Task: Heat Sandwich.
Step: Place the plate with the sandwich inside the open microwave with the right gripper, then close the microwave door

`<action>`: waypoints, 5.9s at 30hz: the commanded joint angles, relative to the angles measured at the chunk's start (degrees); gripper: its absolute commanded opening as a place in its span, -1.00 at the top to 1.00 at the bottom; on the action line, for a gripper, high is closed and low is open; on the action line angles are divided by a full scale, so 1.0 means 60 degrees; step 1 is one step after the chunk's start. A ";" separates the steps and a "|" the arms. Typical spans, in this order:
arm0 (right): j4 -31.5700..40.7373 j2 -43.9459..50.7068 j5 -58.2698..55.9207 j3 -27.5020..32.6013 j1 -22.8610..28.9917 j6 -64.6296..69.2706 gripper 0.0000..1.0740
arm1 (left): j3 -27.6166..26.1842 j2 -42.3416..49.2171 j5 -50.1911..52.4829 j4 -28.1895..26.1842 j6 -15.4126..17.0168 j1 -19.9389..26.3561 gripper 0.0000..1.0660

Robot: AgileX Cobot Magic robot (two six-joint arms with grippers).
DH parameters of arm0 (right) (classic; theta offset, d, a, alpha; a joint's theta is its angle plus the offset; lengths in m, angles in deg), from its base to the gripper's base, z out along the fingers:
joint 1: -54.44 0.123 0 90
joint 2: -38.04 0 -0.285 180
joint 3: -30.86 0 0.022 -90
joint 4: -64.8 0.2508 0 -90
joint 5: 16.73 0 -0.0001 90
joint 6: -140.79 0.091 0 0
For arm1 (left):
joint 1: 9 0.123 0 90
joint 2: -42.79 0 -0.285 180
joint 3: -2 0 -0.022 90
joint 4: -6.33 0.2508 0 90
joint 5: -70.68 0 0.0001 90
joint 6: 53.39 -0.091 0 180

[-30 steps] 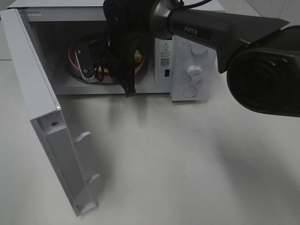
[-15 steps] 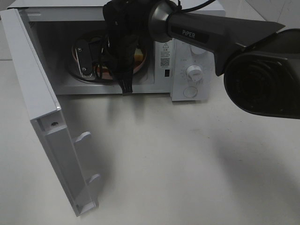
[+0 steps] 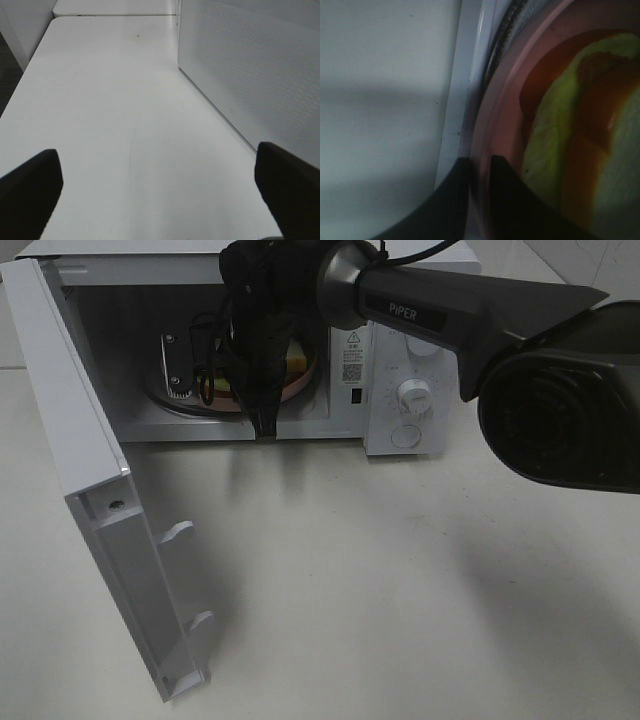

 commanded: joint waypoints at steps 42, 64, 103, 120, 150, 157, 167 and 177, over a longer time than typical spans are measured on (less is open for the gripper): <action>0.0363 0.2330 0.2101 0.3734 0.0019 0.0602 -0.40 | 0.0029 0.0248 0.0057 0.0000 -0.0038 0.0010 -0.86; 0.0382 0.5414 0.4202 0.8547 0.0019 0.0621 -0.40 | 0.0029 0.0248 0.0057 0.0000 -0.0038 0.0010 -0.86; 0.0439 1.1793 0.2655 1.4362 0.0019 0.6770 -0.39 | 0.0029 0.0248 0.0057 0.0000 -0.0038 0.0010 -0.86; 0.0439 1.5164 -0.1652 1.4419 0.0019 0.9425 -0.39 | 0.0029 0.0248 0.0057 0.0000 -0.0038 0.0010 -0.86; 0.1012 2.0054 -0.3848 1.6262 -0.0544 1.0552 -0.38 | 0.0029 0.0248 0.0057 0.0000 -0.0038 0.0010 -0.86; 0.0869 2.0875 -0.3113 1.6453 -0.2158 1.0542 -0.38 | 0.0029 0.0248 0.0057 0.0000 -0.0038 0.0010 -0.86; 0.0917 2.2145 -0.2177 1.6606 -0.4173 1.0504 -0.38 | 0.0029 0.0248 0.0057 0.0000 -0.0038 0.0010 -0.86; 0.1012 2.2976 -0.1671 1.6912 -0.5414 1.0533 -0.38 | 0.0029 0.0248 0.0057 0.0000 -0.0038 0.0010 -0.86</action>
